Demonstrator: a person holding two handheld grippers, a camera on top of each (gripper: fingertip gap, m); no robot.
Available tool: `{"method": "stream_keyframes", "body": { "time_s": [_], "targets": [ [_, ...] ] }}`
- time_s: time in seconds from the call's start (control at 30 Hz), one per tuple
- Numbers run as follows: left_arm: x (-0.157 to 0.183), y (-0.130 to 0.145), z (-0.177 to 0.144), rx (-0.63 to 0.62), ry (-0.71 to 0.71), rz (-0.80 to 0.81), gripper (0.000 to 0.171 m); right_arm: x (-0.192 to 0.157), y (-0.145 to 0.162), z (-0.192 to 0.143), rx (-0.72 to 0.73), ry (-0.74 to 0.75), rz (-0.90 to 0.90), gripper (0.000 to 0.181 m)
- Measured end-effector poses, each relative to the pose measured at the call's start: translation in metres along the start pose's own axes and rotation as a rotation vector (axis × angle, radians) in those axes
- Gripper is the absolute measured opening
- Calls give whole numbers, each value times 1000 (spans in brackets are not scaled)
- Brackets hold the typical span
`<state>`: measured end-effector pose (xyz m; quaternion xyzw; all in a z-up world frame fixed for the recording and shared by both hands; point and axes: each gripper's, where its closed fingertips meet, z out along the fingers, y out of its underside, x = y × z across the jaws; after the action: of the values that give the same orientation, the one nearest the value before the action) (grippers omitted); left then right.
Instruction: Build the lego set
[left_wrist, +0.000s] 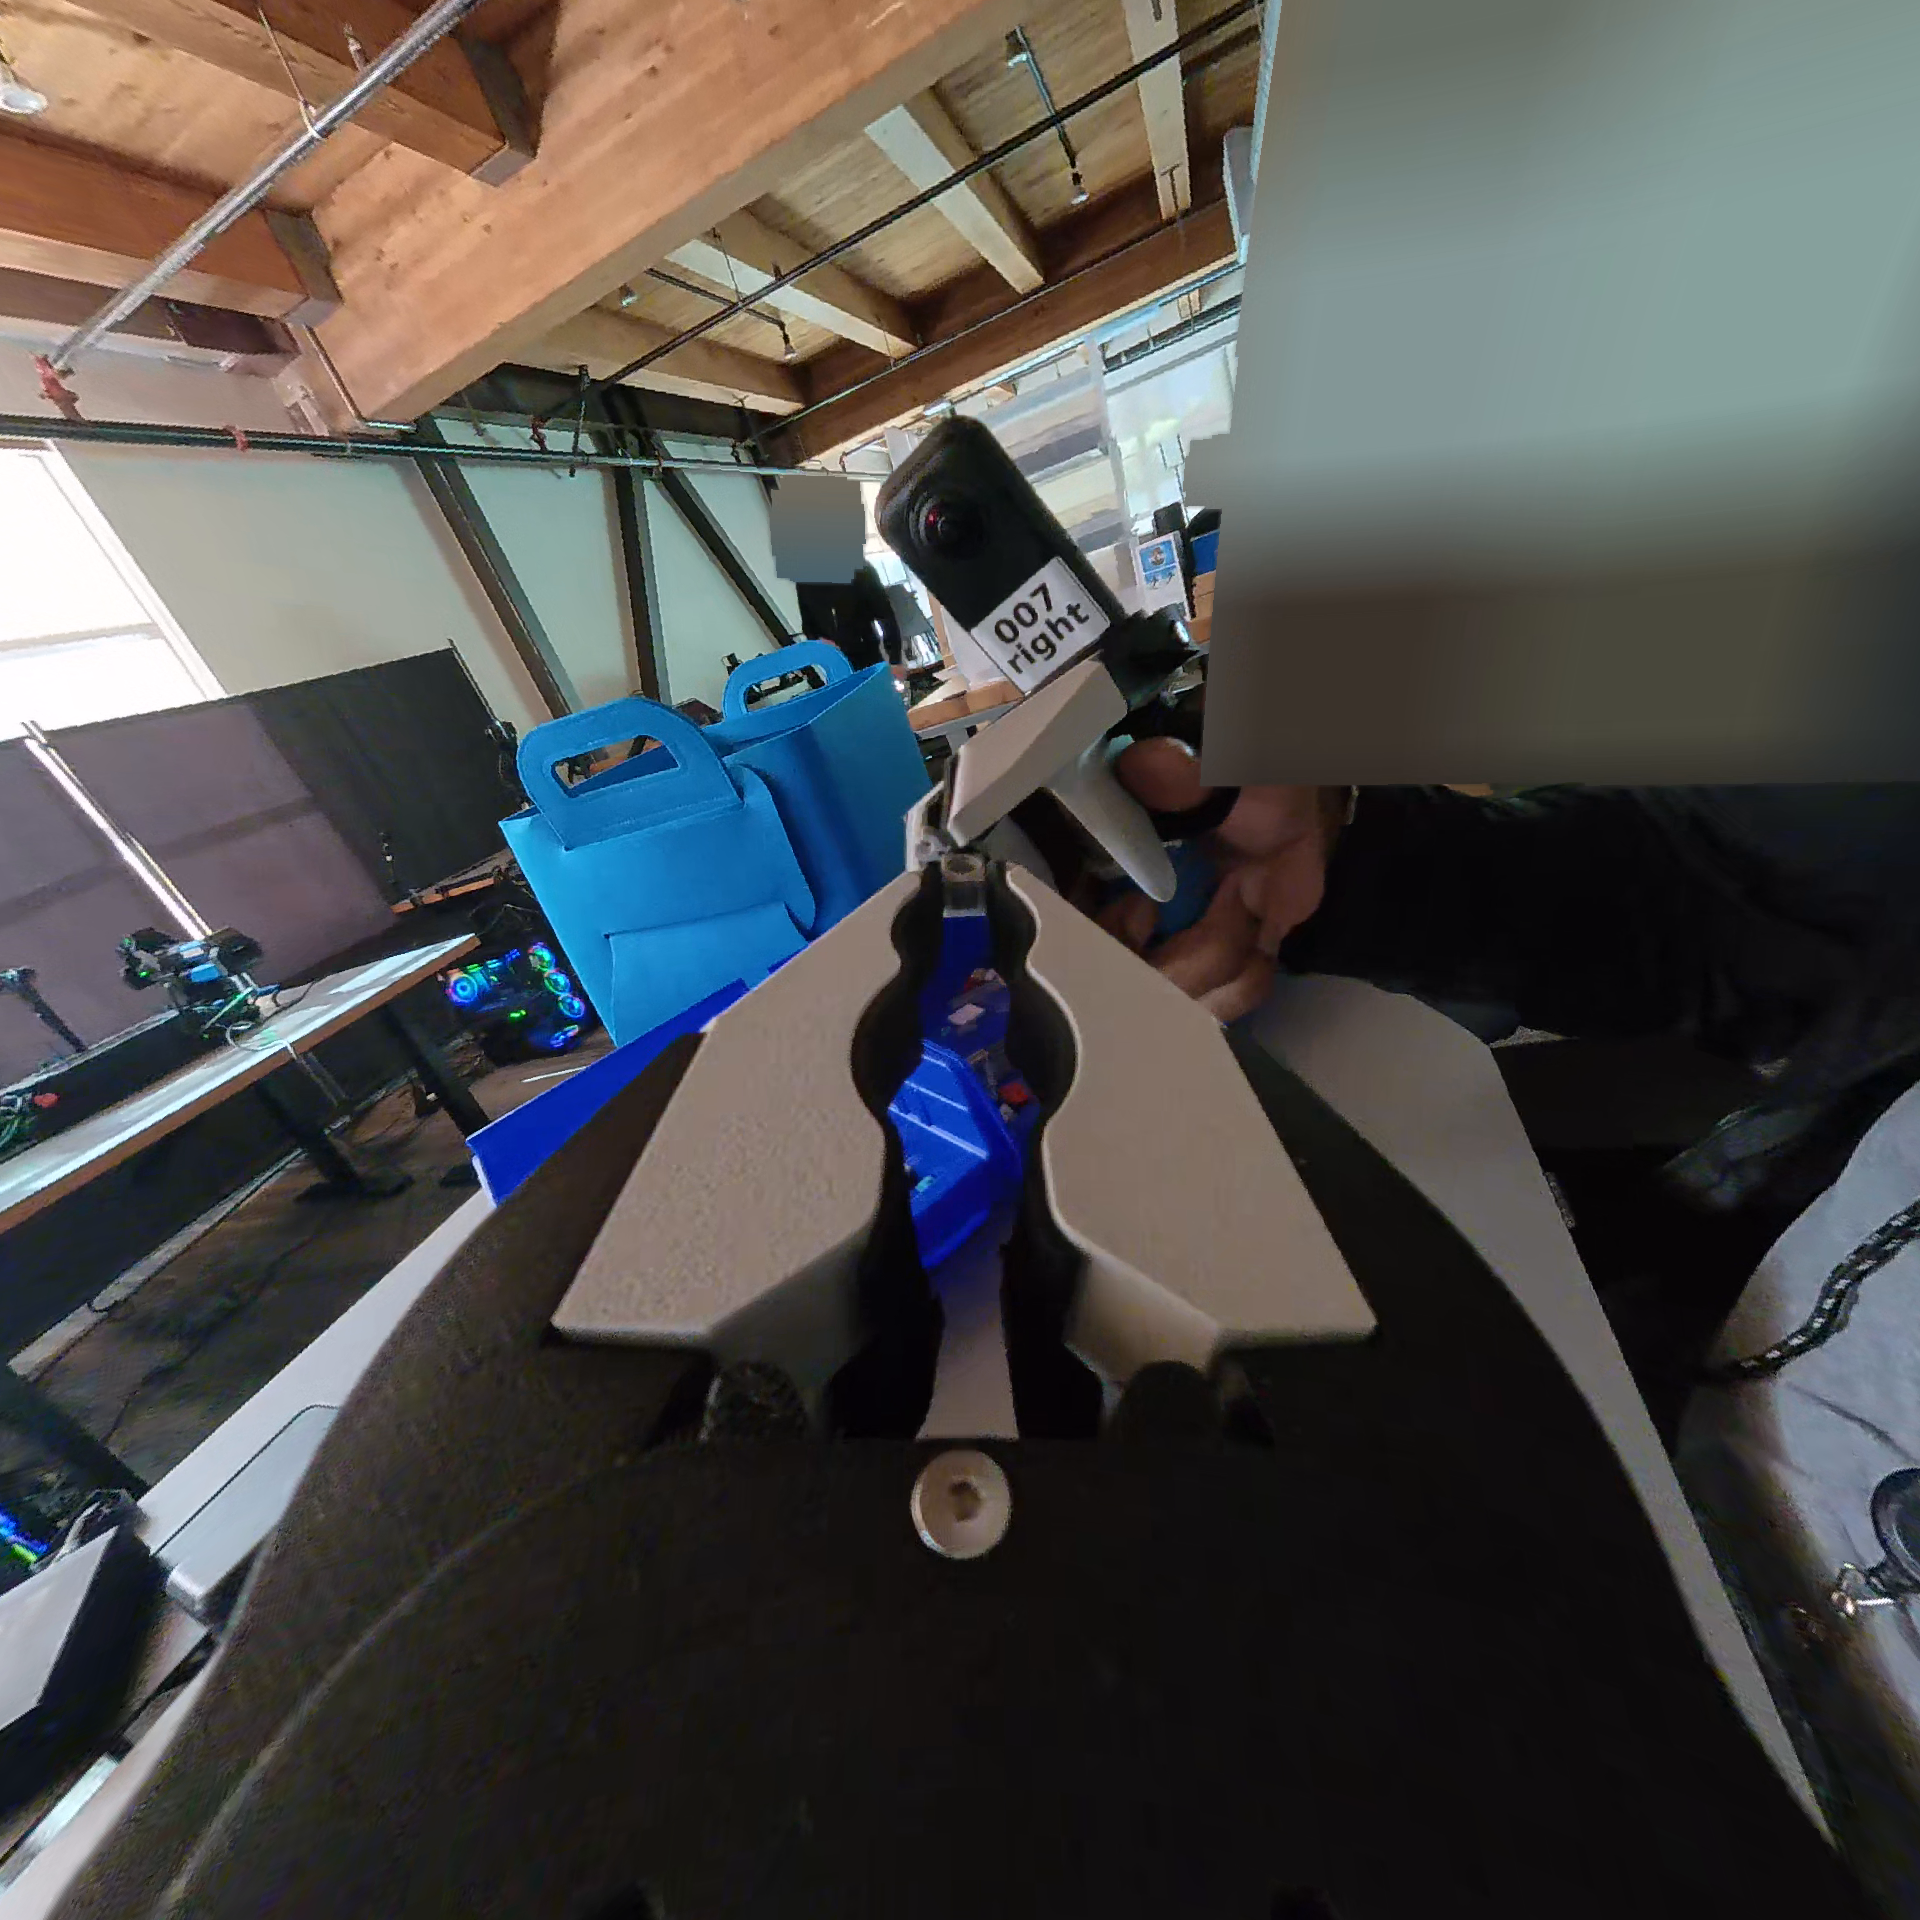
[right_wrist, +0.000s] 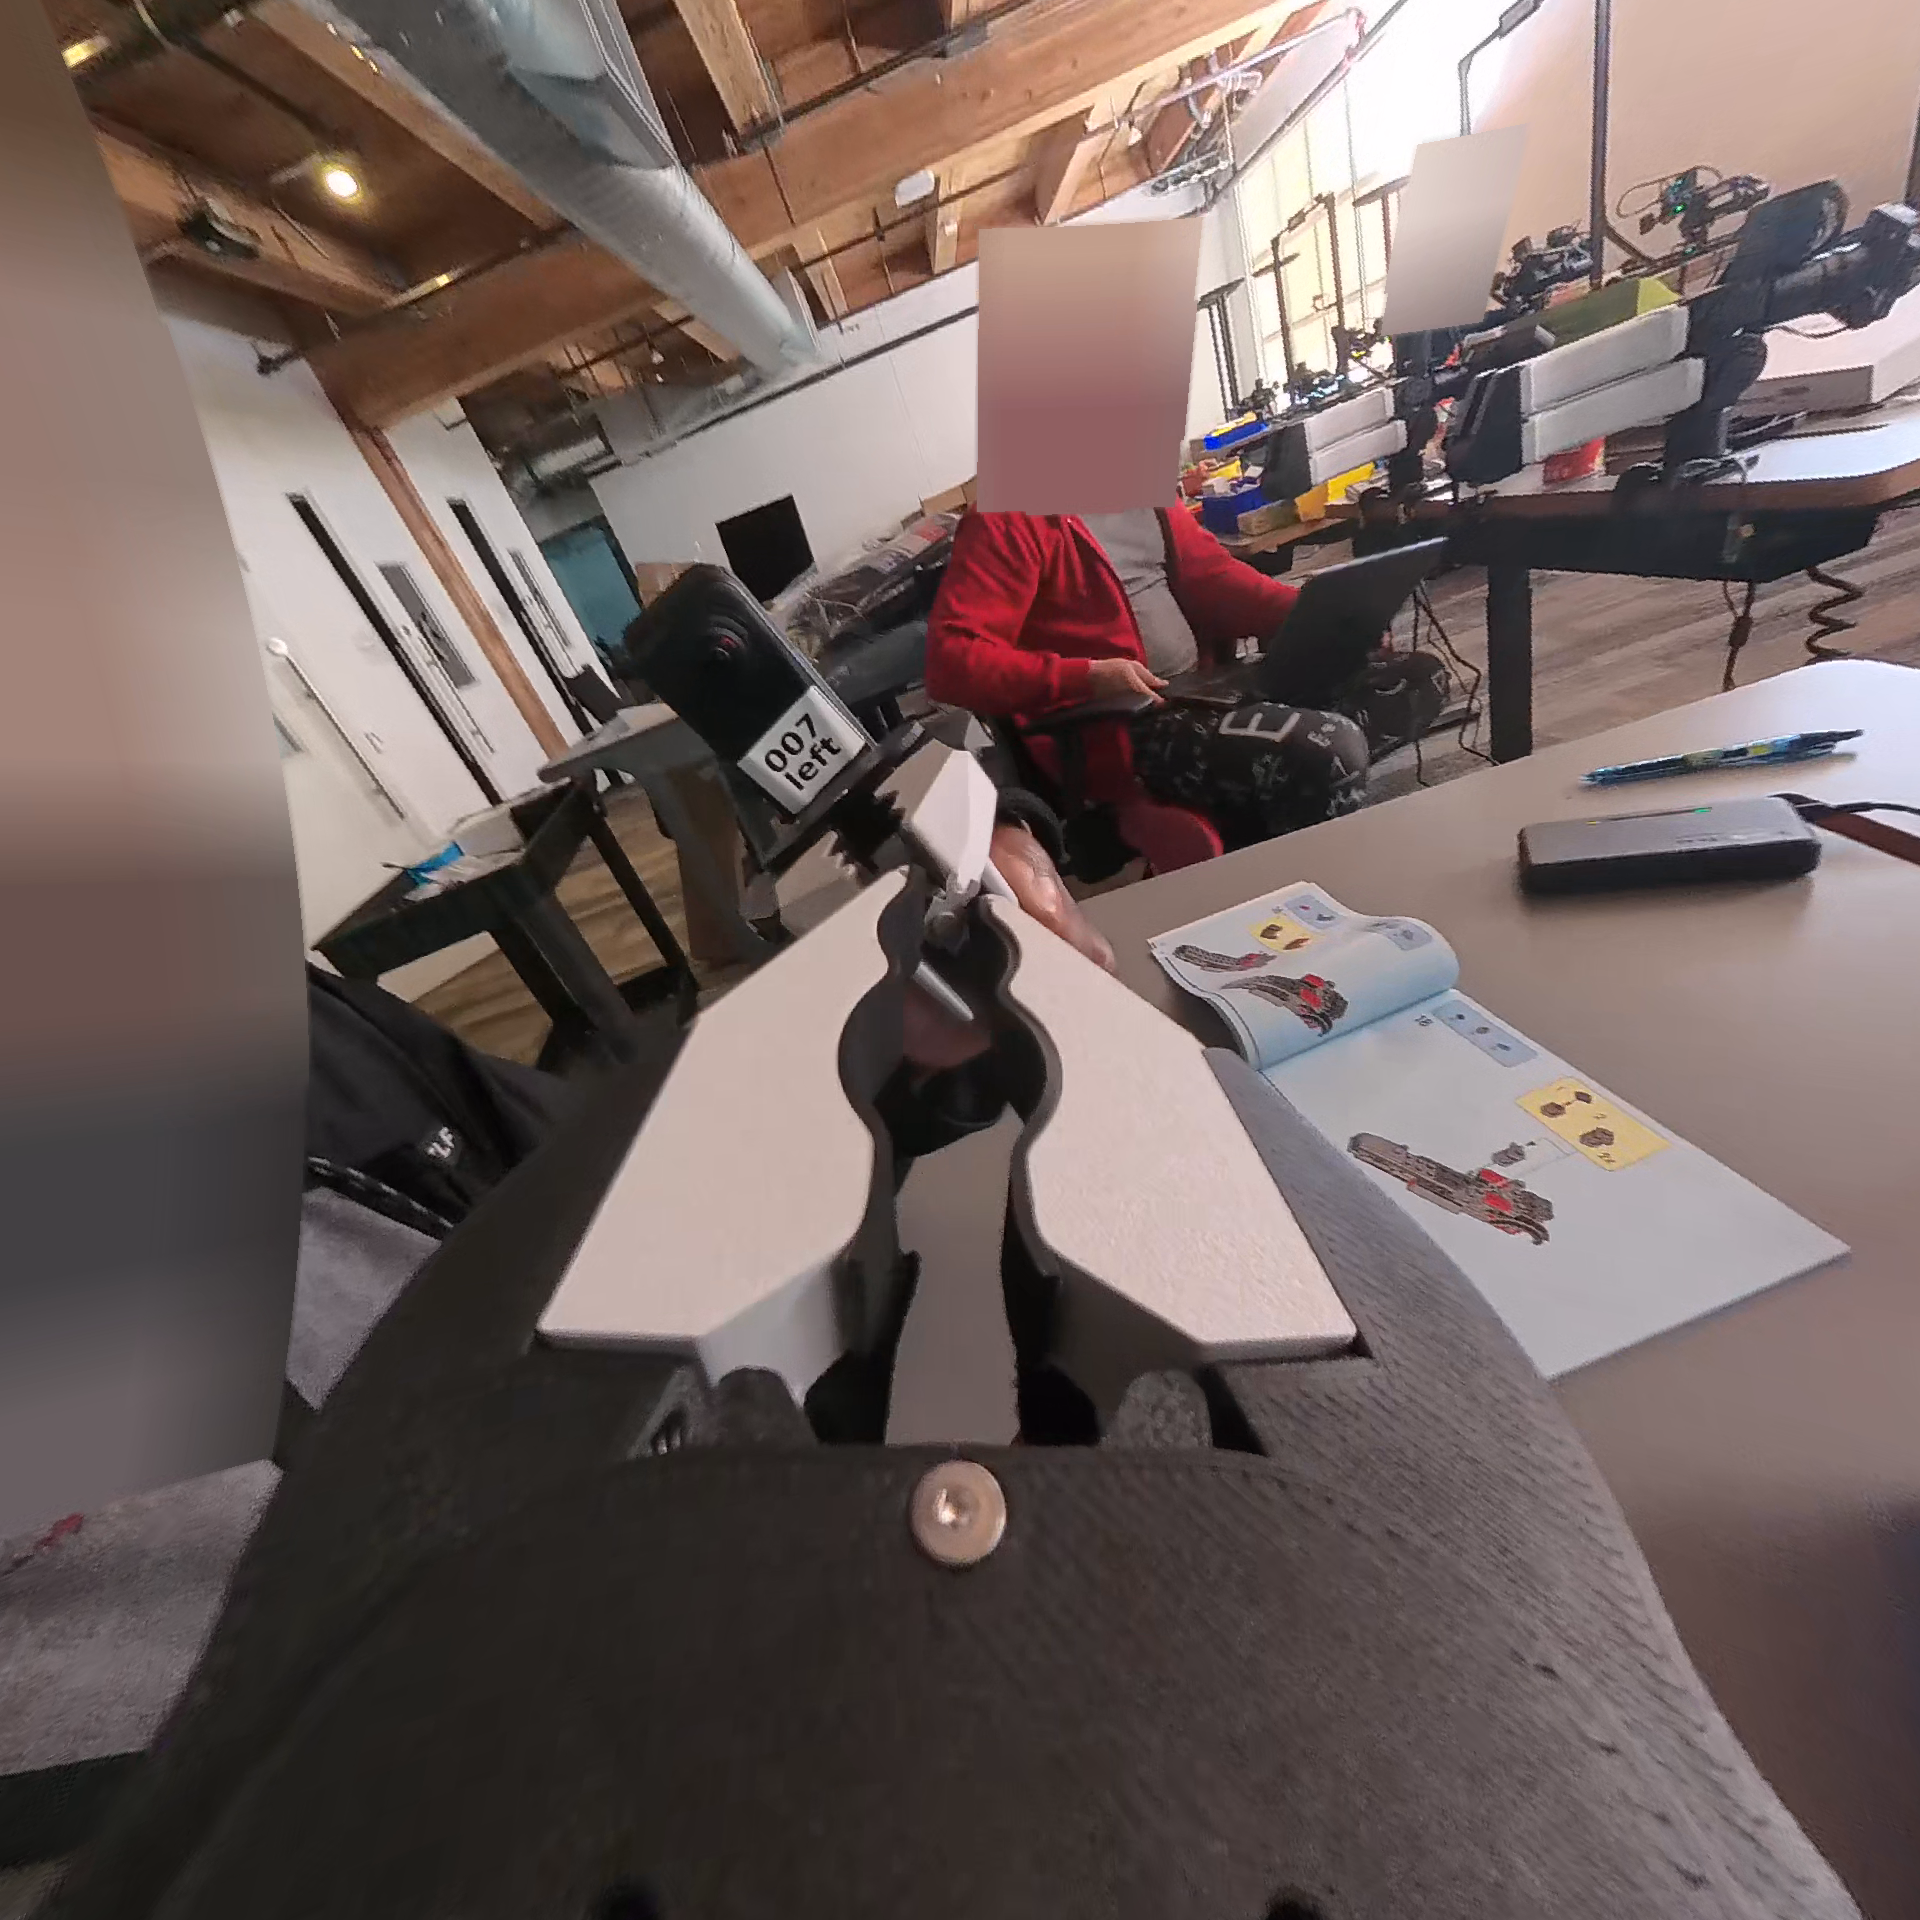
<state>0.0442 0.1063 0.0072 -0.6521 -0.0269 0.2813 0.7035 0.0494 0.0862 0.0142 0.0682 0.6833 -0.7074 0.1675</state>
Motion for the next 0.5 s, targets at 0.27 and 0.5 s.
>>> {"method": "stream_keyframes", "body": {
  "time_s": [0.27,0.5],
  "targets": [
    [-1,-3,-1,0,-19,29,8,-2,0,-1,-15,-27,15,10],
    [5,-11,-3,31,38,-59,8,-8,1,0,-20,-14,-175,9]
  ]
}}
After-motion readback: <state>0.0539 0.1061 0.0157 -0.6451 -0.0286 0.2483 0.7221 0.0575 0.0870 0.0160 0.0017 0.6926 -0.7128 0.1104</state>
